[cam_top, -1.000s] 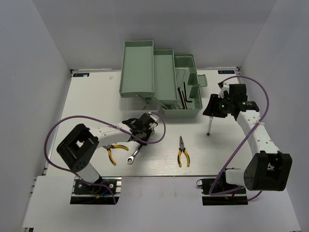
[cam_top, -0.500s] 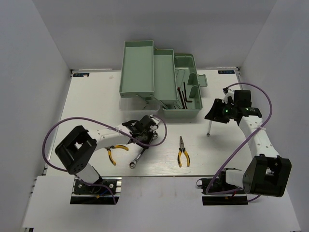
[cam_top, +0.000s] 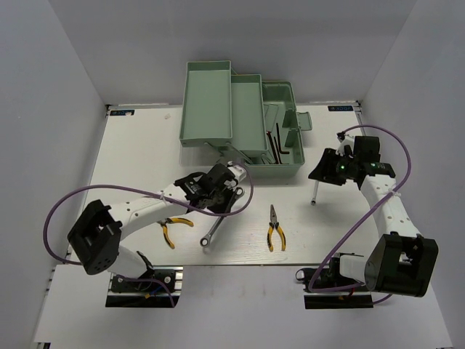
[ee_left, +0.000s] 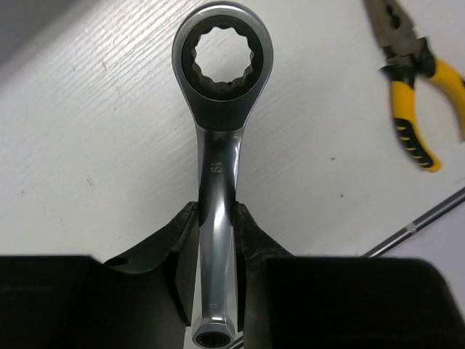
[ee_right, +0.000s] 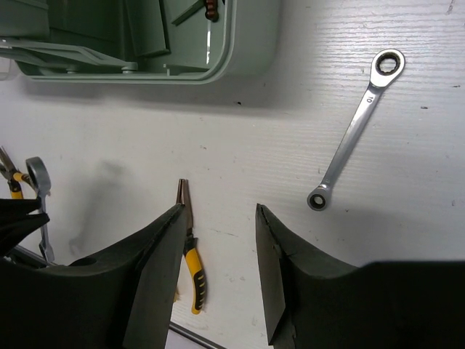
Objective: Sort the tools into containers
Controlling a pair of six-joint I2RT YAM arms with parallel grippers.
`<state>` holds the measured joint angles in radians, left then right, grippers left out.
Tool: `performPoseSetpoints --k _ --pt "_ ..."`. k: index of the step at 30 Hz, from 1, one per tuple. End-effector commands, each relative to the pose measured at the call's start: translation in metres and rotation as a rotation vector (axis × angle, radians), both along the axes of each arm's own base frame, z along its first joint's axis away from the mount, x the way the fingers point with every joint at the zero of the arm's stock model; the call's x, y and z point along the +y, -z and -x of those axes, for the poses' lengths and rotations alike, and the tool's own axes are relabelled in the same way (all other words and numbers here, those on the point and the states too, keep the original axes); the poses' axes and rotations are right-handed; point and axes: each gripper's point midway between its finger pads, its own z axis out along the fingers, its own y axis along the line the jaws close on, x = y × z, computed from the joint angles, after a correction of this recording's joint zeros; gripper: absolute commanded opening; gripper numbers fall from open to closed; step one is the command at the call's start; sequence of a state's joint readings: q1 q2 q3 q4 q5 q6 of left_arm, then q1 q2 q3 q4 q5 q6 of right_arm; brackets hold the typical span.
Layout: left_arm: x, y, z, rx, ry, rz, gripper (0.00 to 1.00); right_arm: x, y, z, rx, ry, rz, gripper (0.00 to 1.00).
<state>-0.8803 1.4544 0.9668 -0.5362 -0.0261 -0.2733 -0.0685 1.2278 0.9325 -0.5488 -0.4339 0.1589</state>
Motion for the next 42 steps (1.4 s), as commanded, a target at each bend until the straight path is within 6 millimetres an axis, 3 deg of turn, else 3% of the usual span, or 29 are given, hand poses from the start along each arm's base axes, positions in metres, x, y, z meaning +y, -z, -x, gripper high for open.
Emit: performPoseSetpoints --k 1,8,17,20,23,24,27,29,31,32,36,37,38,42 --pt "-0.018 -0.045 -0.003 -0.064 0.039 0.101 0.0 0.002 -0.004 -0.001 -0.026 -0.002 -0.024 0.49" --pt "-0.036 -0.086 -0.004 -0.114 0.095 0.199 0.0 0.001 -0.003 0.0 -0.023 0.001 -0.023 0.49" --pt "-0.075 -0.162 -0.023 -0.23 0.145 0.352 0.0 -0.003 0.001 0.0 -0.023 0.007 -0.006 0.49" --pt "-0.086 -0.193 -0.047 -0.288 0.122 0.39 0.0 -0.004 0.001 0.001 -0.032 0.012 0.006 0.48" --pt "-0.093 -0.196 -0.067 -0.322 0.101 0.367 0.0 -0.007 0.002 0.002 -0.036 0.018 0.018 0.48" --pt "-0.099 -0.212 -0.074 -0.352 0.092 0.388 0.0 -0.008 0.001 0.004 -0.039 0.019 0.021 0.48" --pt "-0.109 -0.223 -0.096 -0.381 0.068 0.382 0.0 -0.009 0.002 0.005 -0.043 0.021 0.024 0.48" --pt "-0.11 -0.243 -0.114 -0.436 0.034 0.389 0.0 -0.008 0.002 0.005 -0.045 0.018 0.02 0.48" --pt "-0.112 -0.24 -0.132 -0.451 -0.003 0.369 0.0 -0.009 0.001 0.006 -0.044 0.021 0.016 0.48" --pt "-0.111 -0.252 -0.14 -0.472 -0.018 0.386 0.0 -0.008 0.002 0.006 -0.039 0.018 0.013 0.48" --pt "-0.106 -0.266 -0.175 -0.521 -0.078 0.406 0.0 -0.009 0.001 0.006 -0.048 0.021 0.013 0.48" --pt "-0.105 -0.279 -0.181 -0.544 -0.088 0.426 0.0 -0.009 0.002 0.007 -0.043 0.023 0.01 0.48" --pt "-0.107 -0.274 -0.189 -0.534 -0.104 0.425 0.0 -0.008 0.003 0.008 -0.042 0.014 0.007 0.48" --pt "-0.098 -0.291 -0.217 -0.567 -0.145 0.466 0.0 -0.005 0.006 0.009 -0.034 -0.002 -0.007 0.48"
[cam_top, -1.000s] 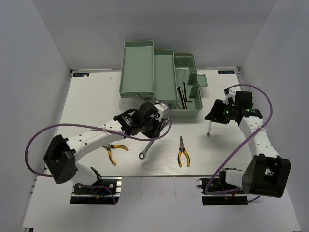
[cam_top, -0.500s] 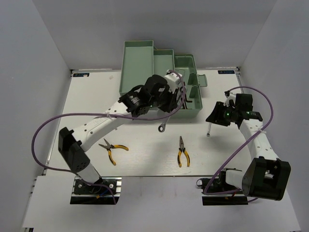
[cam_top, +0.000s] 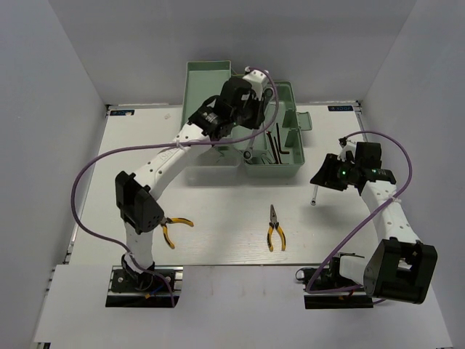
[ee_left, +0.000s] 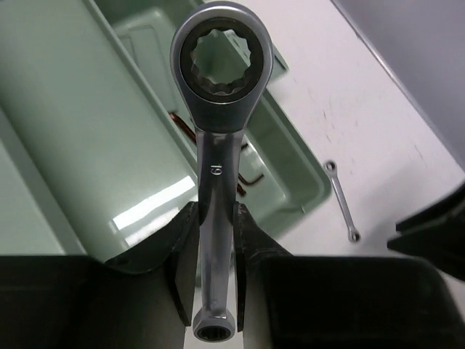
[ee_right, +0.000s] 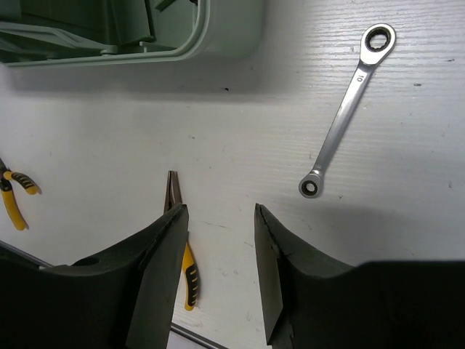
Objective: Sort the tools into containers
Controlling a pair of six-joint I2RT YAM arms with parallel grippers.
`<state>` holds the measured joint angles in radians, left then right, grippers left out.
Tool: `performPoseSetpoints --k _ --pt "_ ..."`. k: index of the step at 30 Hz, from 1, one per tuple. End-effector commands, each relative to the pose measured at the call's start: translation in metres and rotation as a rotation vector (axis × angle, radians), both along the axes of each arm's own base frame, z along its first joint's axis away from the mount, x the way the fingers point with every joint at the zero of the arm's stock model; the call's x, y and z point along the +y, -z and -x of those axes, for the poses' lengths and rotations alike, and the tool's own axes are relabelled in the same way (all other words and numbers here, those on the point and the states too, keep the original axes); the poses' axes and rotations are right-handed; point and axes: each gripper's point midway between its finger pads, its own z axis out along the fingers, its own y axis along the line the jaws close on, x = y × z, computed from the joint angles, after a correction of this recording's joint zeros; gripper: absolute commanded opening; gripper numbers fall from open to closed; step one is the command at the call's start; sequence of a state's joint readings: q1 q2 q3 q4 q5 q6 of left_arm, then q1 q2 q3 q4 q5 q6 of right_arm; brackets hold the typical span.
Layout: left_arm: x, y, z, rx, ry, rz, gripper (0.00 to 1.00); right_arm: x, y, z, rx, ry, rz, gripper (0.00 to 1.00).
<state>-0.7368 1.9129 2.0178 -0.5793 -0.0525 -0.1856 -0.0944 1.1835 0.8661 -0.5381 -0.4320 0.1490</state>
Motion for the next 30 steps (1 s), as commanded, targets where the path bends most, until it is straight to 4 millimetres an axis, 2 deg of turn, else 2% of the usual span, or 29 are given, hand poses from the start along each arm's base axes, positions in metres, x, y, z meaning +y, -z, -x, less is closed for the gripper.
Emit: performPoseSetpoints --k 1,4,6,7,8,11,12,15,16,17,18,19,20,23,25,26,27,30 --pt "0.009 -0.082 -0.02 -0.146 -0.037 0.161 0.0 0.002 -0.005 -0.003 -0.041 -0.021 -0.015 0.48" --pt "0.01 -0.093 -0.034 -0.163 -0.051 0.19 0.0 0.002 -0.004 -0.002 -0.04 -0.025 -0.015 0.48" --pt "0.022 -0.096 -0.048 -0.181 -0.09 0.196 0.0 0.002 -0.003 -0.002 -0.037 -0.024 -0.015 0.48" --pt "0.019 -0.091 -0.052 -0.174 -0.093 0.201 0.0 0.002 -0.004 -0.002 -0.04 -0.023 -0.014 0.48" --pt "0.024 -0.087 -0.063 -0.181 -0.118 0.2 0.0 0.002 -0.004 -0.002 -0.042 -0.028 -0.011 0.48" --pt "0.032 -0.076 -0.08 -0.176 -0.168 0.196 0.0 -0.002 -0.002 -0.002 -0.042 -0.02 0.01 0.48" --pt "0.029 -0.064 -0.085 -0.164 -0.168 0.185 0.0 -0.003 0.0 -0.002 -0.039 -0.014 0.018 0.49" --pt "0.034 -0.047 -0.099 -0.141 -0.189 0.163 0.0 -0.008 0.004 -0.002 -0.033 -0.004 0.049 0.56" --pt "0.031 -0.038 -0.103 -0.13 -0.189 0.155 0.03 -0.012 0.005 -0.003 -0.031 0.007 0.069 0.56" --pt "0.031 -0.042 -0.103 -0.138 -0.189 0.161 0.1 -0.015 0.007 -0.004 -0.033 0.012 0.088 0.56" --pt "0.03 -0.034 -0.106 -0.127 -0.189 0.153 0.18 -0.02 0.01 -0.005 -0.029 0.024 0.111 0.56" --pt "0.034 -0.034 -0.109 -0.122 -0.202 0.16 0.35 -0.025 0.013 -0.006 -0.029 0.038 0.145 0.56" --pt "0.032 -0.029 -0.11 -0.113 -0.194 0.157 0.42 -0.027 0.016 -0.007 -0.021 0.046 0.156 0.56" --pt "0.03 -0.033 -0.109 -0.117 -0.182 0.166 0.59 -0.033 0.03 -0.007 0.039 0.058 0.186 0.56" --pt "0.035 -0.045 -0.11 -0.134 -0.19 0.178 0.64 -0.039 0.037 -0.008 0.053 0.067 0.22 0.55" --pt "0.033 -0.045 -0.109 -0.131 -0.177 0.181 0.71 -0.044 0.041 -0.01 0.061 0.082 0.24 0.53" --pt "0.033 -0.06 -0.104 -0.149 -0.16 0.201 0.72 -0.048 0.043 -0.011 0.066 0.091 0.261 0.53" --pt "0.025 -0.076 -0.088 -0.156 -0.098 0.228 0.75 -0.06 0.055 -0.012 0.097 0.124 0.327 0.52"
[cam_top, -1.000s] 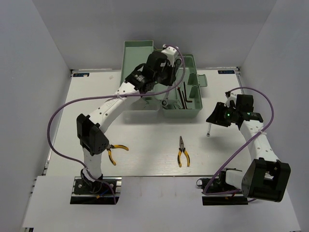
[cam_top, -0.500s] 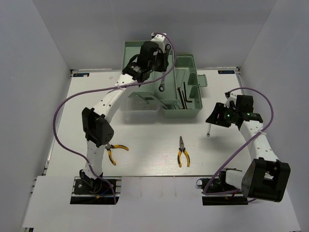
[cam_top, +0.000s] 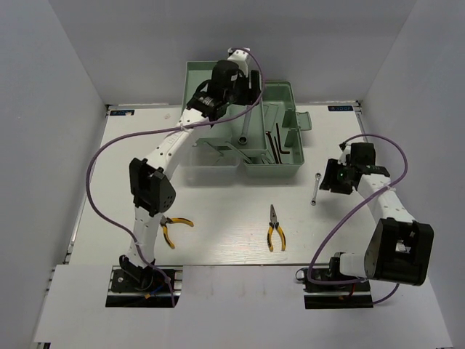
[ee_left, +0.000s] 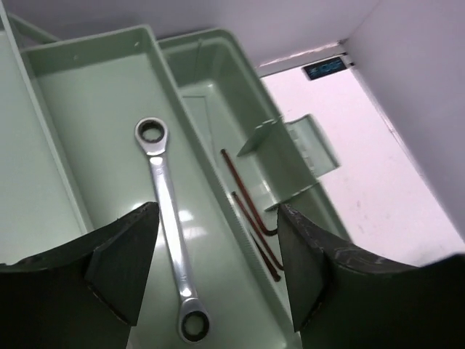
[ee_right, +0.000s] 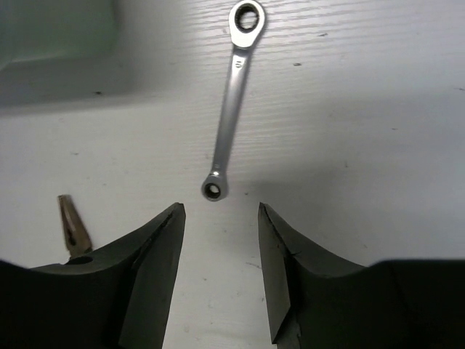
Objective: Sort the tools into containers
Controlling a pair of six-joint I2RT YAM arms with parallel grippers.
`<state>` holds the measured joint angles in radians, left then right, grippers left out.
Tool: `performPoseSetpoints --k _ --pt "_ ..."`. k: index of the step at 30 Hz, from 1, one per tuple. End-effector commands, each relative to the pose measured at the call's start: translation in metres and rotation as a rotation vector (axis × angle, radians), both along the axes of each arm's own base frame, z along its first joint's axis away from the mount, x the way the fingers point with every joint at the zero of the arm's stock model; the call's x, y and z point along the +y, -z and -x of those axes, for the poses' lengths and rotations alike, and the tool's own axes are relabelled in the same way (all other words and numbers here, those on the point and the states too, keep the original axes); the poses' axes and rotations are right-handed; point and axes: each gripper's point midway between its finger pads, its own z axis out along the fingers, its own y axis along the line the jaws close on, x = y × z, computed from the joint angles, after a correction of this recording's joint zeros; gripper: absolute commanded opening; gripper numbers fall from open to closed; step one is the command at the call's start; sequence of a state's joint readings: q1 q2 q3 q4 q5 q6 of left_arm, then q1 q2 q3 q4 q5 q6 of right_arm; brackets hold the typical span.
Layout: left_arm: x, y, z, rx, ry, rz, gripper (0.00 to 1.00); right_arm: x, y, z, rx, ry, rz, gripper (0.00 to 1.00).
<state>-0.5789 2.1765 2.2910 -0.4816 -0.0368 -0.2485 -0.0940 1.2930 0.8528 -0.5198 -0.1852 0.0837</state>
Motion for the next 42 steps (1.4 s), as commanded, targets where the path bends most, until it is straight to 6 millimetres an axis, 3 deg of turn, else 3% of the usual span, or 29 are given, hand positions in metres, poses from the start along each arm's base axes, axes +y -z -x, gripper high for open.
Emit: performPoseSetpoints --k 1,2,3,4,5,6,7,8,9,10,11,14,17,18,25,29,32,37,41,42 --pt "-0.003 -0.087 0.036 -0.131 0.095 0.094 0.76 -0.016 0.011 -0.008 0.005 0.028 0.102 0.51" --pt "0.004 -0.115 0.05 -0.183 0.115 0.107 0.76 -0.018 0.017 -0.008 0.025 0.027 0.112 0.51" --pt "0.0 -0.106 0.064 -0.159 0.152 0.101 0.76 -0.02 0.02 -0.009 0.035 0.035 0.129 0.49" --pt "-0.002 -0.11 0.082 -0.158 0.221 0.118 0.75 -0.016 0.021 -0.013 0.04 0.027 0.131 0.49" --pt "-0.001 -0.08 0.092 -0.116 0.252 0.092 0.72 -0.018 0.027 -0.013 0.064 0.032 0.145 0.48" --pt "0.013 -0.116 0.126 -0.187 0.286 0.124 0.6 -0.018 0.031 -0.015 0.075 0.029 0.154 0.48" --pt "0.018 -0.114 0.144 -0.185 0.324 0.132 0.56 -0.01 0.03 -0.018 0.074 0.011 0.156 0.46" --pt "0.025 -0.075 0.157 -0.125 0.336 0.09 0.51 -0.013 0.038 -0.021 0.095 0.029 0.177 0.46" --pt "0.036 -0.07 0.171 -0.127 0.34 0.075 0.38 -0.012 0.041 -0.021 0.103 0.029 0.18 0.46" --pt "0.053 -0.09 0.198 -0.179 0.352 0.092 0.37 -0.011 0.039 -0.025 0.099 0.033 0.177 0.46" --pt "0.063 -0.05 0.211 -0.111 0.355 0.05 0.37 -0.002 0.038 -0.029 0.095 0.018 0.176 0.45" --pt "0.098 -0.021 0.249 -0.093 0.328 0.006 0.51 0.003 0.04 -0.032 0.109 0.023 0.165 0.45" --pt "0.124 0.01 0.272 -0.049 0.299 -0.053 0.58 0.005 0.042 -0.033 0.118 0.03 0.156 0.45" --pt "0.134 0.01 0.283 -0.052 0.285 -0.057 0.59 0.007 0.045 -0.032 0.13 0.041 0.138 0.43" --pt "0.153 0.06 0.313 0.063 0.267 -0.055 0.63 0.012 0.07 -0.029 0.218 0.08 0.114 0.41" --pt "0.155 0.077 0.323 0.126 0.25 -0.012 0.64 0.013 0.083 -0.03 0.246 0.086 0.133 0.41" --pt "0.156 0.094 0.328 0.179 0.234 0.001 0.63 0.004 0.084 -0.031 0.249 0.11 0.204 0.3" --pt "0.155 0.12 0.333 0.265 0.222 -0.004 0.62 -0.01 0.092 -0.017 0.301 0.14 0.255 0.01" --pt "0.145 0.154 0.341 0.373 0.263 -0.015 0.62 -0.011 0.087 -0.011 0.308 0.131 0.238 0.0" --pt "0.143 0.159 0.342 0.392 0.265 -0.009 0.62 -0.011 0.076 -0.012 0.279 0.133 0.227 0.0"
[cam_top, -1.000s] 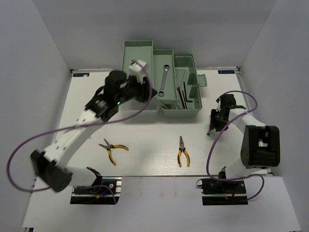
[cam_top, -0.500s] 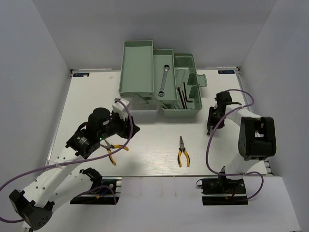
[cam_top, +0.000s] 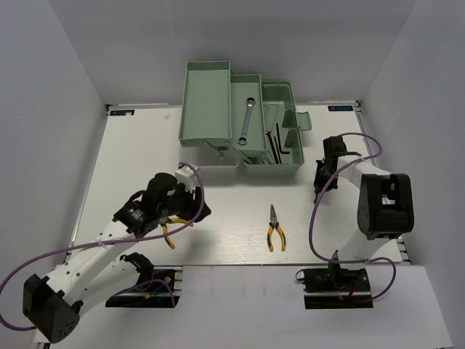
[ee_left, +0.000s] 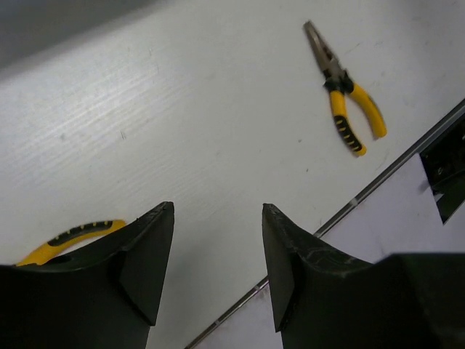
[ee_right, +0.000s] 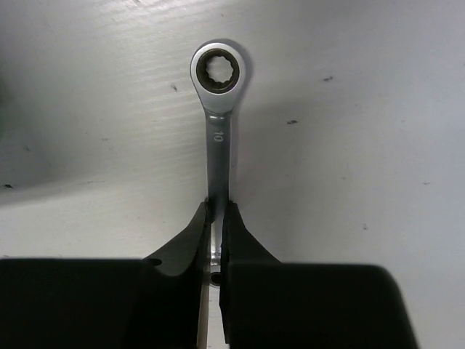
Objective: Sort the tools into containers
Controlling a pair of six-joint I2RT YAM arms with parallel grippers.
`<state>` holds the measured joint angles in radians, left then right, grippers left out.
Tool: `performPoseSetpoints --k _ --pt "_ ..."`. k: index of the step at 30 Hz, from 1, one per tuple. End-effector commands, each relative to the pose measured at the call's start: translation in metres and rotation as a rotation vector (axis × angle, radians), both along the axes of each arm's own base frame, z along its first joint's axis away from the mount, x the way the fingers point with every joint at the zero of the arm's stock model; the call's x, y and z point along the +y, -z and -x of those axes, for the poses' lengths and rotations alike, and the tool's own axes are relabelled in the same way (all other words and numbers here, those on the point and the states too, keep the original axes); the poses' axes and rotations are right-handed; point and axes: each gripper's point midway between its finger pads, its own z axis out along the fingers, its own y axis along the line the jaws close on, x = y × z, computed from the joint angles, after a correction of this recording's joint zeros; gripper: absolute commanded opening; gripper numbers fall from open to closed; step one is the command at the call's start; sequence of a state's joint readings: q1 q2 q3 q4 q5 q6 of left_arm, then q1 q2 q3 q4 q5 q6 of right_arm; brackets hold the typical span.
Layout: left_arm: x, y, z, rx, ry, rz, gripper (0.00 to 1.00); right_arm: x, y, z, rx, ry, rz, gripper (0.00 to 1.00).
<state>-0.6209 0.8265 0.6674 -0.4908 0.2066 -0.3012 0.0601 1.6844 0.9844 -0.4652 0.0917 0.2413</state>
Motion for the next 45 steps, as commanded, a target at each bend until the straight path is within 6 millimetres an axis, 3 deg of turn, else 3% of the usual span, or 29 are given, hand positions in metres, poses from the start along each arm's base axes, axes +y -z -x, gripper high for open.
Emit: performPoseSetpoints --k 1,5,10,12,15,16,18,19,20,21,23,24,25,26,27,28,29,30,33,35,36,39,40,42,43,45 --pt "-0.011 0.019 0.009 0.081 0.033 0.011 0.62 -0.016 -0.001 0.02 0.046 0.005 0.051 0.0" --pt "-0.018 0.036 0.012 0.115 0.059 -0.016 0.63 -0.017 -0.031 0.022 -0.037 -0.057 0.058 0.0" --pt "-0.033 0.044 0.009 0.135 0.077 -0.023 0.7 -0.016 -0.093 0.018 -0.198 -0.166 0.073 0.0" --pt "-0.041 0.046 0.006 0.132 0.091 -0.021 0.7 -0.005 -0.118 0.011 -0.279 -0.258 0.045 0.0" --pt "-0.053 0.055 0.009 0.156 0.118 -0.033 0.71 0.039 -0.165 -0.005 -0.436 -0.448 -0.102 0.0" --pt "-0.063 0.05 0.01 0.151 0.141 -0.011 0.71 0.051 -0.166 -0.006 -0.426 -0.497 -0.146 0.0" --pt "-0.075 0.055 0.015 0.159 0.18 -0.021 0.71 0.076 -0.2 -0.021 -0.496 -0.605 -0.206 0.0" --pt "-0.082 0.052 0.016 0.157 0.189 -0.011 0.72 0.102 -0.215 -0.023 -0.52 -0.7 -0.294 0.0" --pt "-0.089 0.048 0.015 0.144 0.204 -0.001 0.72 0.114 -0.224 -0.026 -0.54 -0.736 -0.311 0.0" --pt "-0.095 0.05 0.022 0.145 0.229 -0.004 0.72 0.124 -0.245 -0.041 -0.591 -0.76 -0.324 0.0" --pt "-0.109 0.051 0.028 0.145 0.264 0.005 0.73 0.158 -0.24 -0.048 -0.562 -0.839 -0.398 0.0" --pt "-0.113 0.052 0.031 0.143 0.278 0.007 0.75 0.169 -0.273 -0.06 -0.642 -0.868 -0.399 0.0" --pt "-0.121 0.047 0.031 0.124 0.293 0.025 0.75 0.189 -0.256 -0.068 -0.579 -0.876 -0.451 0.0" --pt "-0.126 0.051 0.036 0.132 0.304 0.018 0.76 0.196 -0.26 -0.074 -0.583 -0.877 -0.466 0.0" --pt "-0.131 0.049 0.036 0.128 0.298 0.025 0.76 0.206 -0.294 -0.086 -0.654 -0.871 -0.479 0.0" --pt "-0.134 0.052 0.037 0.122 0.299 0.018 0.76 0.215 -0.297 -0.09 -0.643 -0.852 -0.504 0.0" --pt "-0.14 0.049 0.036 0.116 0.294 0.028 0.76 0.227 -0.283 -0.108 -0.601 -0.807 -0.536 0.0" --pt "-0.146 0.053 0.038 0.122 0.289 0.013 0.76 0.237 -0.288 -0.115 -0.623 -0.785 -0.543 0.0" --pt "-0.155 0.063 0.045 0.131 0.285 -0.021 0.76 0.255 -0.264 -0.136 -0.624 -0.754 -0.523 0.0" --pt "-0.162 0.07 0.045 0.133 0.274 -0.045 0.76 0.258 -0.263 -0.147 -0.637 -0.689 -0.481 0.0" --pt "-0.169 0.068 0.052 0.137 0.291 -0.04 0.76 0.265 -0.244 -0.151 -0.604 -0.675 -0.464 0.0" --pt "-0.178 0.067 0.051 0.113 0.277 -0.045 0.76 0.267 -0.225 -0.158 -0.57 -0.629 -0.419 0.0" --pt "-0.183 0.066 0.051 0.109 0.272 -0.038 0.76 0.267 -0.222 -0.157 -0.556 -0.624 -0.42 0.24" --pt "-0.187 0.071 0.053 0.109 0.275 -0.054 0.77 0.271 -0.223 -0.148 -0.533 -0.663 -0.456 0.52" --pt "-0.191 0.069 0.055 0.101 0.28 -0.054 0.77 0.27 -0.226 -0.144 -0.53 -0.672 -0.46 0.58" --pt "-0.197 0.071 0.058 0.104 0.281 -0.058 0.77 0.263 -0.236 -0.14 -0.552 -0.689 -0.447 0.59"
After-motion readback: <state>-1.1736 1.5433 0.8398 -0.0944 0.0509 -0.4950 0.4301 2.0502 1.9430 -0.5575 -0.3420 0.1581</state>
